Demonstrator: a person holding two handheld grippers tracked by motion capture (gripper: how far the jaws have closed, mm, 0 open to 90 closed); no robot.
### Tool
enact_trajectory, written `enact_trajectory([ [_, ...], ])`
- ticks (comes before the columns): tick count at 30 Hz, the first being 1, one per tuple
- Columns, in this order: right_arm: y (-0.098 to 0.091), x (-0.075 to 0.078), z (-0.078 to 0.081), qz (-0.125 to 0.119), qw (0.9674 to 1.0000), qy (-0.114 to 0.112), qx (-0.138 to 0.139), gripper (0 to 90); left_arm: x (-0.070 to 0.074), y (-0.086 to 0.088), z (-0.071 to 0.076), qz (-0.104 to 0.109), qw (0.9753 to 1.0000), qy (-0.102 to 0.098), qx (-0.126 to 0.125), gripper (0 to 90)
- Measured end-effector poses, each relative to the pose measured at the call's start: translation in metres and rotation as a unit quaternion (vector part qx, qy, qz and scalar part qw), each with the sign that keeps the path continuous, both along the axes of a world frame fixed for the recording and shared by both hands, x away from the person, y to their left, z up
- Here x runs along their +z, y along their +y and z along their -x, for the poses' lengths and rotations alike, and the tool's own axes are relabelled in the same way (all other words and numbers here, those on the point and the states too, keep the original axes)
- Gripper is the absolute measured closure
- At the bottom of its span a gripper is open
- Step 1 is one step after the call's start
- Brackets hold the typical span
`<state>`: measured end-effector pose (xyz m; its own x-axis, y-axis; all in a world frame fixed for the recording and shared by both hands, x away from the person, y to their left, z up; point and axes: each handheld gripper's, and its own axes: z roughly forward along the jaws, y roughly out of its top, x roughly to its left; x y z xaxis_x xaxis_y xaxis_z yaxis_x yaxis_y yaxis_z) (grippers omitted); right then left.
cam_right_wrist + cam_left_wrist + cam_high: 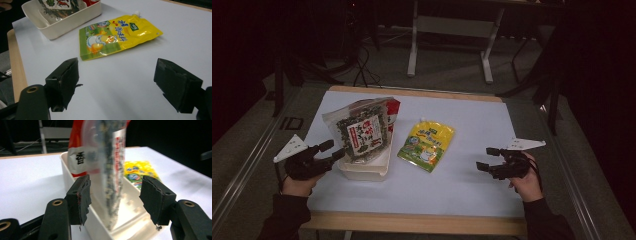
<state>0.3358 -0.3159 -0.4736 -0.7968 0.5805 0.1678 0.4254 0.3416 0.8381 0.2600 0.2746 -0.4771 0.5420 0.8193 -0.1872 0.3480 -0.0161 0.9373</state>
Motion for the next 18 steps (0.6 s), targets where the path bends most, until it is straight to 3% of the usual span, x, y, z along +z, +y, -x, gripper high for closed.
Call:
enact_trajectory([
  [4,0.0,0.0,0.0,-0.003,1.0,-0.003,-0.002,19.6,0.004,-0.001,0.012,-0.002,1.0,-0.005,0.006,43.2],
  [7,0.0,-0.001,0.0,-0.006,0.9999,-0.007,-0.003,19.5,0.005,-0.008,0.019,-0.006,0.9999,-0.007,-0.005,43.2],
  [13,0.001,-0.002,-0.001,-0.001,0.9994,-0.034,-0.004,15.1,0.004,-0.03,0.024,-0.007,0.9989,-0.001,-0.047,41.6],
  [14,0.002,-0.002,-0.001,-0.002,0.9992,-0.04,-0.004,14.2,0.003,-0.04,0.024,-0.007,0.9978,0.006,-0.066,41.6],
  [18,0.006,-0.002,-0.002,0.004,0.9987,-0.049,-0.014,14.1,0.0,-0.062,0.021,-0.015,0.9954,0.011,-0.094,35.4],
])
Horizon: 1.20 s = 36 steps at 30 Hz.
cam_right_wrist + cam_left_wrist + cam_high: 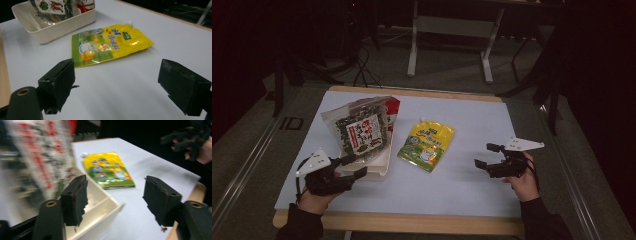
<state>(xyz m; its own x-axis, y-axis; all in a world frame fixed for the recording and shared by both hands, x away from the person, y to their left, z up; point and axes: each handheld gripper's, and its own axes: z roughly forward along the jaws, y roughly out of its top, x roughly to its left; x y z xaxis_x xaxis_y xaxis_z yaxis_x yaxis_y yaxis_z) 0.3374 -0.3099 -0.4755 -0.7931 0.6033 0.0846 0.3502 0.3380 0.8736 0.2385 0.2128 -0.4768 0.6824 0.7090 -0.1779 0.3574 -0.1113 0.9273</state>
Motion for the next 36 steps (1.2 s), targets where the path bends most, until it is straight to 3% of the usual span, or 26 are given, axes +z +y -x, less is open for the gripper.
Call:
enact_trajectory([
  [3,0.005,0.001,0.0,0.01,0.9998,0.018,-0.001,14.2,-0.004,-0.014,-0.002,-0.004,0.9999,0.004,-0.014,27.9],
  [5,0.008,0.001,-0.001,0.011,0.9996,0.024,-0.003,13.6,-0.006,-0.02,-0.004,0.005,0.9996,0.012,-0.023,21.3],
  [11,0.016,-0.002,-0.008,0.006,0.999,0.044,-0.005,10.0,-0.011,-0.036,-0.003,-0.012,0.9991,0.003,-0.04,9.2],
  [15,0.021,-0.003,-0.014,0.004,0.9986,0.051,-0.013,11.1,-0.016,-0.045,-0.002,-0.031,0.9986,-0.001,-0.043,7.7],
  [23,0.036,-0.008,-0.035,0.023,0.9963,0.079,-0.023,23.4,-0.024,-0.056,0.0,-0.041,0.9977,-0.001,-0.055,6.6],
  [36,0.064,-0.034,-0.084,0.017,0.9865,0.154,-0.052,34.2,-0.029,-0.063,0.004,-0.052,0.9963,-0.009,-0.068,6.6],
])
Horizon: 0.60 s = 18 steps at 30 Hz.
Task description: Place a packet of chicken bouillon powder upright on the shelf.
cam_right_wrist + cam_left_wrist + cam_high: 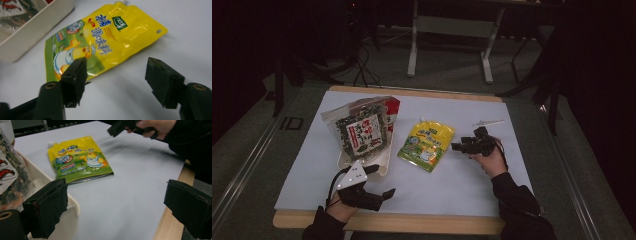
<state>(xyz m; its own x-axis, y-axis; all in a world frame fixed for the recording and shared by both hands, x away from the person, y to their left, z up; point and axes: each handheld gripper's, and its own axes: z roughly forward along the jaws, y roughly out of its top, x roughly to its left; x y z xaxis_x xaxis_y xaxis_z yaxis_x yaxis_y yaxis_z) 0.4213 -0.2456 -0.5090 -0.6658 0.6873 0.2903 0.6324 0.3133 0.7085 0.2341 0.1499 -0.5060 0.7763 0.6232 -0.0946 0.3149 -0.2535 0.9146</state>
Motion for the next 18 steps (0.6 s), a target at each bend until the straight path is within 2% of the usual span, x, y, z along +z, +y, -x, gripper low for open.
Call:
enact_trajectory([
  [4,0.008,-0.006,-0.014,-0.004,0.9998,0.018,-0.007,34.8,0.0,-0.001,0.001,-0.007,1.0,-0.006,-0.001,6.6],
  [7,0.014,-0.01,-0.022,0.002,0.9995,0.026,-0.014,35.2,-0.001,-0.002,0.001,-0.01,0.9999,-0.009,-0.001,6.6],
  [10,0.02,-0.017,-0.029,0.021,0.9991,0.029,-0.025,35.8,-0.001,-0.002,0.001,-0.01,0.9999,-0.009,-0.003,6.6],
  [18,0.03,-0.026,-0.047,0.026,0.9976,0.054,-0.035,36.5,-0.002,-0.003,0.001,-0.012,0.9998,-0.012,-0.009,6.6],
])
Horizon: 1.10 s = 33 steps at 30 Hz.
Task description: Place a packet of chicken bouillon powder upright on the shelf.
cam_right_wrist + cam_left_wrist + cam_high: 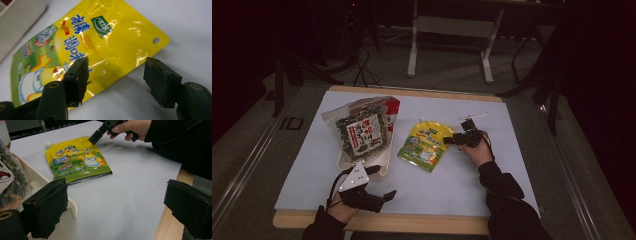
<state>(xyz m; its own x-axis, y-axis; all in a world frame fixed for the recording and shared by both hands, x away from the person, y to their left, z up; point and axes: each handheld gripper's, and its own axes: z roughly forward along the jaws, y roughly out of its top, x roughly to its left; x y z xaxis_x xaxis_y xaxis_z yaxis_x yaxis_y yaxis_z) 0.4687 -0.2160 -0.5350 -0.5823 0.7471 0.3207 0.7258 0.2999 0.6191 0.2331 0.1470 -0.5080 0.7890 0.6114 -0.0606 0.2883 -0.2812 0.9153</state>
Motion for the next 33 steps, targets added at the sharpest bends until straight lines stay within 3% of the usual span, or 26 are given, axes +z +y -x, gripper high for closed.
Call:
enact_trajectory([
  [5,0.002,-0.001,-0.002,-0.001,0.9999,0.01,0.0,37.9,0.0,0.0,0.0,0.002,1.0,0.0,-0.002,6.6],
  [6,0.001,0.0,-0.002,0.007,0.9999,0.002,-0.008,38.6,0.0,0.0,0.0,0.003,1.0,0.0,-0.003,6.5],
  [8,-0.003,0.003,-0.003,-0.012,0.9999,-0.001,-0.012,38.5,0.0,0.0,0.0,0.002,1.0,0.0,-0.002,6.5],
  [10,-0.004,0.005,-0.004,-0.009,0.9998,-0.004,-0.018,37.6,-0.001,0.0,0.0,0.004,1.0,0.0,-0.003,6.5],
  [16,0.003,-0.001,-0.007,0.011,0.9997,0.01,-0.017,36.1,-0.001,0.0,0.0,0.002,1.0,0.0,-0.004,6.5],
  [19,0.005,-0.004,-0.008,-0.001,0.9997,0.022,-0.012,39.4,-0.001,0.0,0.0,0.002,1.0,-0.001,-0.005,6.5],
  [22,0.007,-0.005,-0.008,-0.012,0.9994,0.032,0.0,47.8,-0.001,0.0,-0.001,0.004,1.0,0.0,-0.006,6.5],
  [26,0.01,-0.005,-0.007,-0.027,0.9983,0.046,0.025,68.7,-0.001,0.001,-0.001,0.007,1.0,0.002,-0.006,6.5],
  [30,0.012,-0.003,-0.006,-0.017,0.9981,0.05,0.03,87.3,-0.001,0.001,-0.001,0.006,1.0,0.002,-0.007,6.5],
  [32,0.013,-0.001,-0.004,-0.018,0.9982,0.048,0.033,90.0,-0.001,0.001,-0.001,0.006,1.0,0.002,-0.007,6.5],
  [33,0.014,0.0,-0.002,-0.007,0.9985,0.039,0.038,90.0,-0.001,0.001,-0.001,0.006,1.0,0.002,-0.007,6.5],
])
